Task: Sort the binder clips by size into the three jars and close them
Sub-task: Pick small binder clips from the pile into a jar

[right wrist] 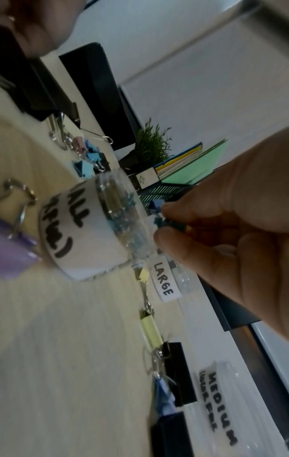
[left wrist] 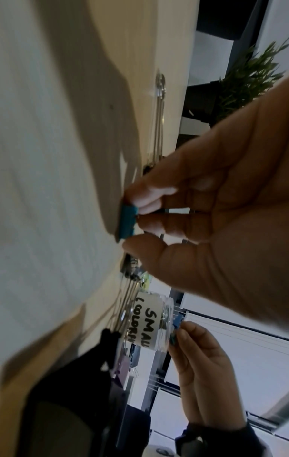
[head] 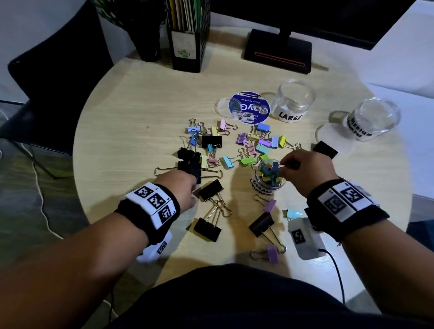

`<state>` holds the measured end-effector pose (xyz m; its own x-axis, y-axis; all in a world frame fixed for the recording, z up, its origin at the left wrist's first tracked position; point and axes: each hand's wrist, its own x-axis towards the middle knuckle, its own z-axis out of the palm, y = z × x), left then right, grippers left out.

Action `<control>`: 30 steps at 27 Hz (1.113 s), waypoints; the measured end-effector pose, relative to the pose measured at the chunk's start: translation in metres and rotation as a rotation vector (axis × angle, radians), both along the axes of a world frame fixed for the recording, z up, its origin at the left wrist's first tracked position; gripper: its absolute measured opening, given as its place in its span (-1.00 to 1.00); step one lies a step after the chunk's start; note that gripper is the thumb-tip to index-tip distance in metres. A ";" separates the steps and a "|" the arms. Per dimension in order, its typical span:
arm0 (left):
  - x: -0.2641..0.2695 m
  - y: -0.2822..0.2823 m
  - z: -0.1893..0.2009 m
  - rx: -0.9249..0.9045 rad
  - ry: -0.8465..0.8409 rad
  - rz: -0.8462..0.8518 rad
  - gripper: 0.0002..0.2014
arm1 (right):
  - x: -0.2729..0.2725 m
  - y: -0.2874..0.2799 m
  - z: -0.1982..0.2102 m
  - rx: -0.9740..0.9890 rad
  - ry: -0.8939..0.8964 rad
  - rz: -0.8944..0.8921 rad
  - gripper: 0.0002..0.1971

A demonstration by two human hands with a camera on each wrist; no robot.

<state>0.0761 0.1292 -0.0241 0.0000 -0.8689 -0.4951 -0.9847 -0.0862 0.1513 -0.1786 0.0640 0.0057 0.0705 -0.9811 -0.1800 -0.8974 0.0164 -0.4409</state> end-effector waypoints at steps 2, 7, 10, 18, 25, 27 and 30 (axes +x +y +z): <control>-0.002 0.000 0.000 0.009 0.009 0.017 -0.76 | 0.000 0.000 -0.003 0.032 0.021 0.010 -0.93; -0.002 0.001 0.003 0.023 0.029 0.045 -0.82 | -0.002 0.003 -0.008 0.028 -0.044 0.014 -0.91; 0.002 -0.004 0.013 -0.038 0.042 0.064 -0.83 | -0.011 0.006 -0.009 -0.013 -0.047 -0.009 -0.96; -0.034 -0.038 0.048 -0.274 0.224 -0.049 -0.89 | -0.016 0.004 -0.016 0.012 -0.094 -0.024 -0.78; -0.075 -0.044 0.044 -0.294 0.418 -0.231 -0.84 | 0.001 0.010 -0.018 0.102 -0.079 0.078 -0.70; -0.079 -0.045 0.037 -0.247 0.353 -0.319 -0.81 | 0.010 0.014 -0.018 0.106 -0.097 0.108 -0.71; -0.077 -0.048 0.026 -0.184 0.266 -0.378 -0.75 | 0.021 0.016 -0.021 0.132 -0.093 0.120 -0.71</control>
